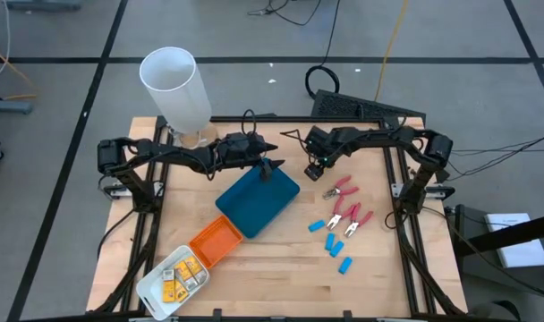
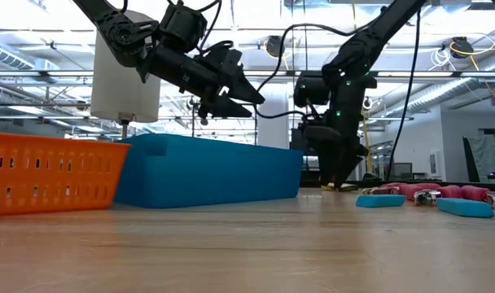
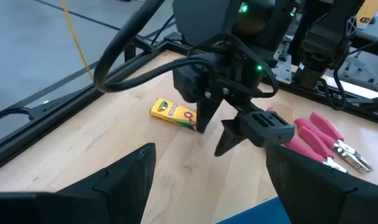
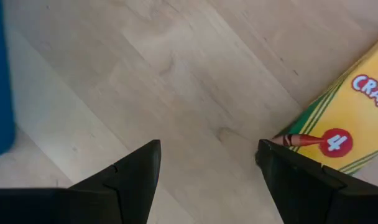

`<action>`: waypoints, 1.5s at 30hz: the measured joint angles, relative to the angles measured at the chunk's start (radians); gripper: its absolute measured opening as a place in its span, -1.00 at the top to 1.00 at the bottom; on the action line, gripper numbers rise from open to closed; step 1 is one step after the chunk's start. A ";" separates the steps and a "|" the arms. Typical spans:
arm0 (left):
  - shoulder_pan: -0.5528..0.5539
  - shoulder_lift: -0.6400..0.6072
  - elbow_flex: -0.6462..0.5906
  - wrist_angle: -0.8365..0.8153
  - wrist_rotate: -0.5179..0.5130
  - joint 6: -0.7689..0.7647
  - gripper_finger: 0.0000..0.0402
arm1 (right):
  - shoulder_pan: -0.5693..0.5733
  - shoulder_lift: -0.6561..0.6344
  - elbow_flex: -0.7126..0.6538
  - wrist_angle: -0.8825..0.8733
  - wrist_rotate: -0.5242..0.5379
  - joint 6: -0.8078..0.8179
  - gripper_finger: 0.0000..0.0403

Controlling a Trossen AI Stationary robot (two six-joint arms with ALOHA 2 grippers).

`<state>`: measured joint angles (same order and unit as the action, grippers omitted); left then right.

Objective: Pick & Place School Supplies
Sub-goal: Put the yellow crayon box into the white bin

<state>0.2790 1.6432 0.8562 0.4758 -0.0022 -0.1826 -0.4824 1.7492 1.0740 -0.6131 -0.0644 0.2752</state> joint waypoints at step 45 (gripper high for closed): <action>0.000 0.000 0.000 -0.004 0.000 -0.004 -0.53 | -0.238 -0.163 -0.195 0.144 -0.012 -0.550 -0.29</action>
<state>0.2787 1.6432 0.8562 0.4721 -0.0017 -0.1863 -0.7202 1.5862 0.8795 -0.4693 -0.0763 -0.2749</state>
